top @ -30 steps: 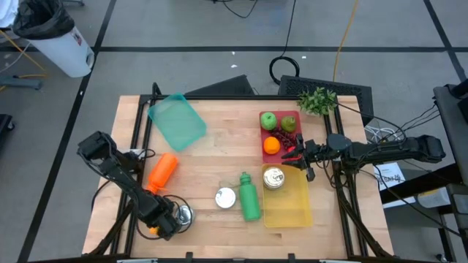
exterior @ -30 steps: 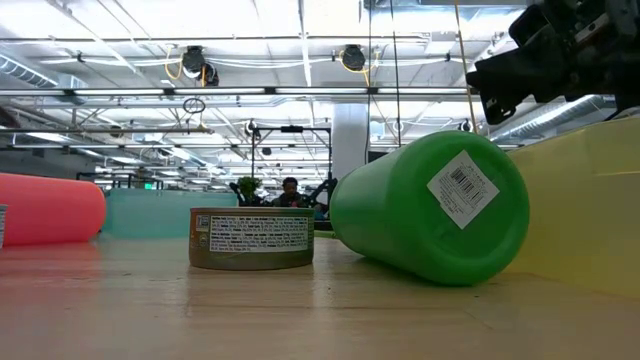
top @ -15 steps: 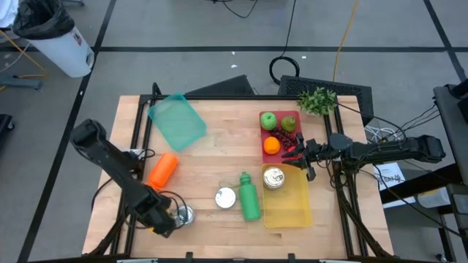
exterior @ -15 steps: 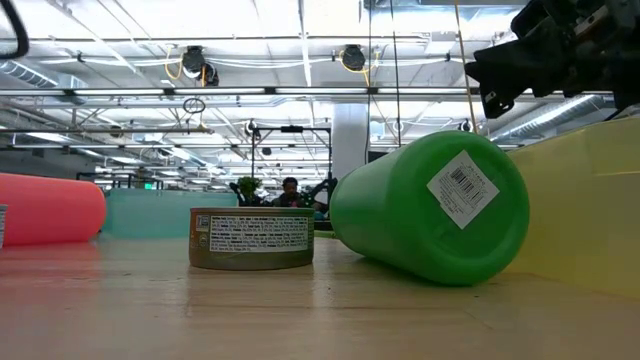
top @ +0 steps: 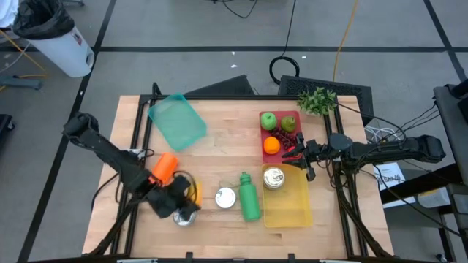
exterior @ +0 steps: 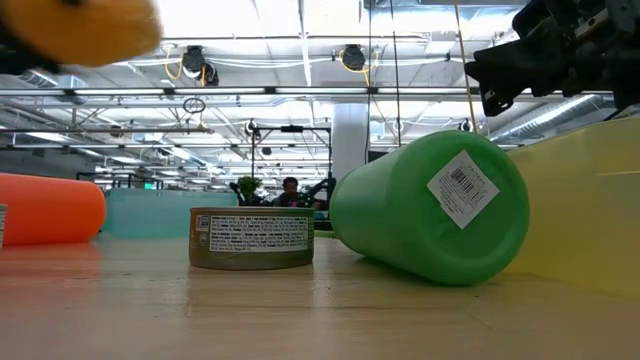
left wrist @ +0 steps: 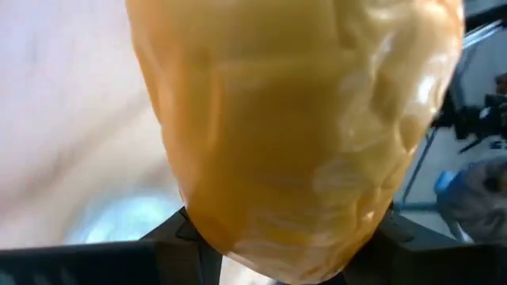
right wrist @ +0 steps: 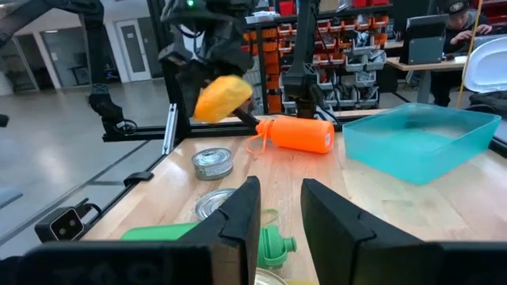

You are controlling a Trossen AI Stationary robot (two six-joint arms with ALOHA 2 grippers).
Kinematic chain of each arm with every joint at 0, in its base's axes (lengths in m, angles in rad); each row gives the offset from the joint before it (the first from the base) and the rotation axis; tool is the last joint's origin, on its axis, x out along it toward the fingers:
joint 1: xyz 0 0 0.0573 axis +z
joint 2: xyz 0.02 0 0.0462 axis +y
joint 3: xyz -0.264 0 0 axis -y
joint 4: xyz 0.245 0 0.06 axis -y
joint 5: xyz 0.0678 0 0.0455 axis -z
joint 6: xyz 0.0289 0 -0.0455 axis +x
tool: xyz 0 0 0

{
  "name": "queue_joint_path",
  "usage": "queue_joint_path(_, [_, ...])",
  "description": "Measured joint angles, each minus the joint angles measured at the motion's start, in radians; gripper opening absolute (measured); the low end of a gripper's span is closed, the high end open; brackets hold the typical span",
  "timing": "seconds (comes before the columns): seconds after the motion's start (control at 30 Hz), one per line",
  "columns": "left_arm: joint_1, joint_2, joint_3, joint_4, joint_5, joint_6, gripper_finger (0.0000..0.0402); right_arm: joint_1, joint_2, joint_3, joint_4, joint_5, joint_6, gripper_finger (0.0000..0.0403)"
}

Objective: Pick & Place Food Item
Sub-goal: Put the yellow mango into the pink bin

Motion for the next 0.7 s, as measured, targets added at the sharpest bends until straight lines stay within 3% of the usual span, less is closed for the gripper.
queue_joint_path(0.13, [0.133,0.024,0.000,0.072,-0.032,0.237,0.0190,0.000,0.000,0.000,0.004,0.000,0.000,0.0084])
queue_joint_path(0.3, [0.305,0.073,0.000,0.191,0.000,0.575,0.0191,0.000,0.000,0.000,0.015,0.001,-0.001,0.0084])
queue_joint_path(0.4, [0.408,0.122,0.000,0.322,0.012,0.778,0.0183,0.000,0.000,0.000,0.017,0.003,-0.020,0.0084])
queue_joint_path(0.5, [0.499,0.179,0.000,0.485,0.088,0.955,0.0181,0.000,0.000,0.000,0.037,0.018,-0.018,0.0084])
queue_joint_path(0.7, [0.603,0.298,0.000,0.800,0.184,1.248,0.0192,-0.001,0.013,0.000,0.054,0.063,-0.003,0.0089])
